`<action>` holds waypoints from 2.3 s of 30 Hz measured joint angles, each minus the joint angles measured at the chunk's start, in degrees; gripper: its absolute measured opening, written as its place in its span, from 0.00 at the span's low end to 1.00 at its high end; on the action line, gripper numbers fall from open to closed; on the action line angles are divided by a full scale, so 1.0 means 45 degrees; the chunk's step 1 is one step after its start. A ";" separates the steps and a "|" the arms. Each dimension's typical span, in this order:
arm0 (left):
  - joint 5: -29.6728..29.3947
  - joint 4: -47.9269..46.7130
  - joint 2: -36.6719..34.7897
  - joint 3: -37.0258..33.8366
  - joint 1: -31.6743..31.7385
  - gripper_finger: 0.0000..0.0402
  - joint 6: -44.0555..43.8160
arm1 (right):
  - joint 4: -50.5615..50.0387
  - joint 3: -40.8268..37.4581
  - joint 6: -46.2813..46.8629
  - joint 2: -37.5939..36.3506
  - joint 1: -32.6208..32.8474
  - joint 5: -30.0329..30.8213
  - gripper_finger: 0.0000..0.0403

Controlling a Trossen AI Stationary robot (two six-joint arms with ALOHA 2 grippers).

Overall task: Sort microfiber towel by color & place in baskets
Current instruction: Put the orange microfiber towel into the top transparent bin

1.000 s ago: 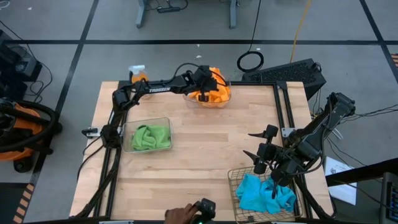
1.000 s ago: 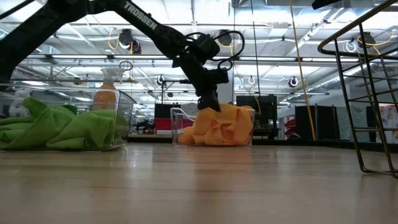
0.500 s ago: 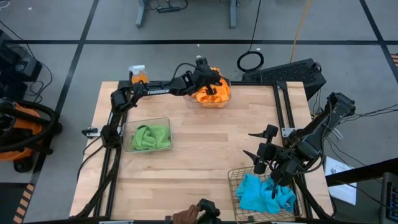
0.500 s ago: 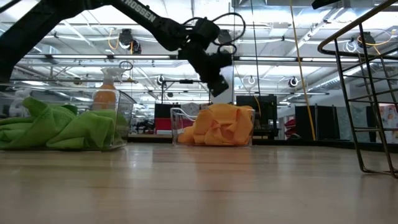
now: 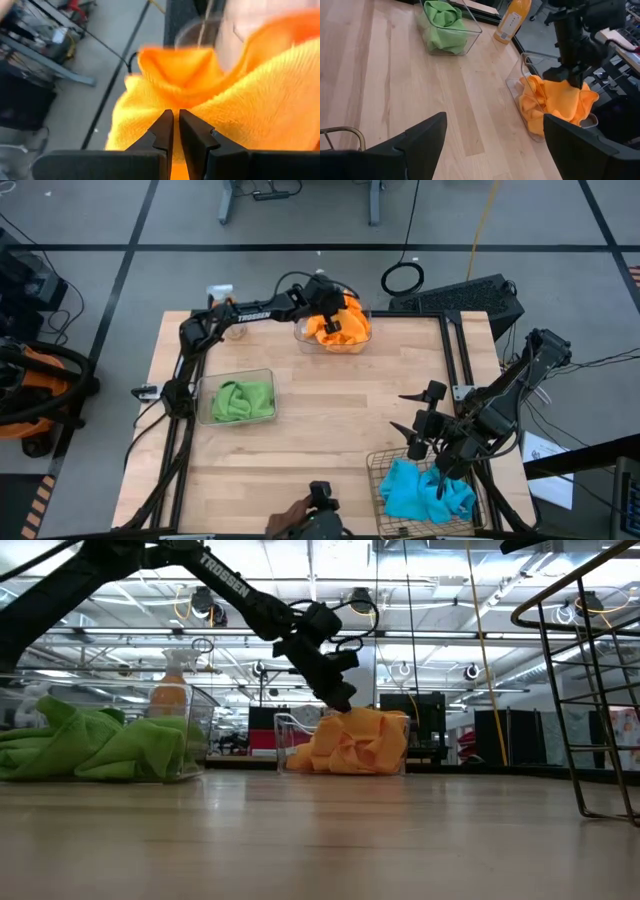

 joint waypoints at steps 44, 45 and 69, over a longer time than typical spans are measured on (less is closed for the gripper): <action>0.1524 -0.1022 0.0870 0.1095 -0.0355 0.10 -0.1674 | -0.0078 -0.0010 -0.0007 0.0056 -0.0239 -0.0103 0.79; 0.1479 -0.1376 0.0949 0.1081 -0.0325 0.10 -0.1677 | -0.0090 -0.0010 -0.0007 0.0056 -0.0258 -0.0093 0.79; -0.0145 -0.6491 0.0899 0.1097 -0.0948 0.10 -0.4014 | -0.0103 -0.0010 0.0007 0.0056 -0.0260 -0.0011 0.79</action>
